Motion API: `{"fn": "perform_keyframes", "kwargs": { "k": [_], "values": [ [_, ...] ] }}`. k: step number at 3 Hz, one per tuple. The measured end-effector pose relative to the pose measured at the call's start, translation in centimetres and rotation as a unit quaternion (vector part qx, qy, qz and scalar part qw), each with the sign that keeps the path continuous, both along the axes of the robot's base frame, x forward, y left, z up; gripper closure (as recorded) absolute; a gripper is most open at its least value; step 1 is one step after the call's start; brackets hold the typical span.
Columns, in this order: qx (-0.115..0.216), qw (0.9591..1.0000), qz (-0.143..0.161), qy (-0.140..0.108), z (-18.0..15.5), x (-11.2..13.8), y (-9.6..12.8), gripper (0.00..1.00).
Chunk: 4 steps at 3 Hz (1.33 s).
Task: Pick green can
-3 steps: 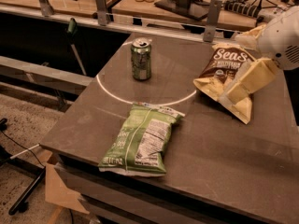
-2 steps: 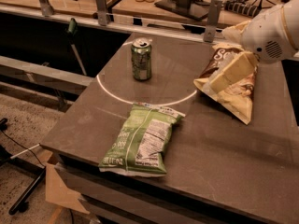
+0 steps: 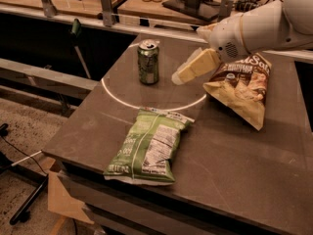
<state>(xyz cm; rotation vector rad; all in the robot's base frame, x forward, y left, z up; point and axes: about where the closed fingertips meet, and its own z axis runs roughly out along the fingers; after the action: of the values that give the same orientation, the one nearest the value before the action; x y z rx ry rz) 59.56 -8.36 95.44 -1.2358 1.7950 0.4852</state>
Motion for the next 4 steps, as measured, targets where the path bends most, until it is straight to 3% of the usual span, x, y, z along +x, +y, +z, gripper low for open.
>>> {"fn": "perform_keyframes", "kwargs": {
  "k": [1, 2, 3, 4],
  "values": [
    [0.045, 0.9988, 0.012, 0.016, -2.5, 3.0, 4.2, 0.0],
    [0.09, 0.995, 0.032, 0.03, -4.0, 5.0, 8.0, 0.0],
    [0.125, 0.9901, 0.054, 0.035, -4.9, 6.4, 11.1, 0.15],
    [0.146, 0.9856, 0.079, 0.03, -4.9, 6.9, 13.6, 0.38]
  ]
}}
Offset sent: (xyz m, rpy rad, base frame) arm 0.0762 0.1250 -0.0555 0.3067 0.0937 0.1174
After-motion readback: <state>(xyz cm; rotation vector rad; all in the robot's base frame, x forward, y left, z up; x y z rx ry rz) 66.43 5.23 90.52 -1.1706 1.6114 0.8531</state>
